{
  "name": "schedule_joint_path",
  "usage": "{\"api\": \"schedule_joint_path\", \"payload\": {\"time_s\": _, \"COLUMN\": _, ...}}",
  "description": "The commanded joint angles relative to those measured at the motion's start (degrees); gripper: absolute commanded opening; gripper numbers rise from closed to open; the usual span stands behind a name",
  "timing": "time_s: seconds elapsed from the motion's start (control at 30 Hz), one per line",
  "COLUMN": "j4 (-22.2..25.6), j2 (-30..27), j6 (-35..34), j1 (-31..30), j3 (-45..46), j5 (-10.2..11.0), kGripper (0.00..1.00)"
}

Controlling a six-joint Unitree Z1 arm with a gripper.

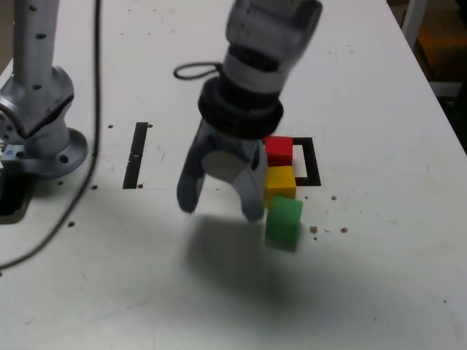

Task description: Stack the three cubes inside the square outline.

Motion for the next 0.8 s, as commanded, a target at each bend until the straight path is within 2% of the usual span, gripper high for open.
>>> {"api": "schedule_joint_path", "payload": {"time_s": 0.0, "j4": 0.6, "j2": -0.9, "j6": -0.5, "j1": 0.4, "j3": -1.2, "j5": 1.1, "kGripper": 0.69}}
{"api": "schedule_joint_path", "payload": {"time_s": 0.13, "j4": 2.5, "j2": -1.4, "j6": -1.0, "j1": 1.4, "j3": -5.1, "j5": 3.9, "kGripper": 0.69}}
{"api": "schedule_joint_path", "payload": {"time_s": 0.27, "j4": 3.4, "j2": -0.6, "j6": -0.9, "j1": 2.2, "j3": -7.8, "j5": 5.1, "kGripper": 0.69}}
{"api": "schedule_joint_path", "payload": {"time_s": 0.77, "j4": 2.1, "j2": 6.0, "j6": 2.1, "j1": 5.1, "j3": -11.0, "j5": 5.2, "kGripper": 0.69}}
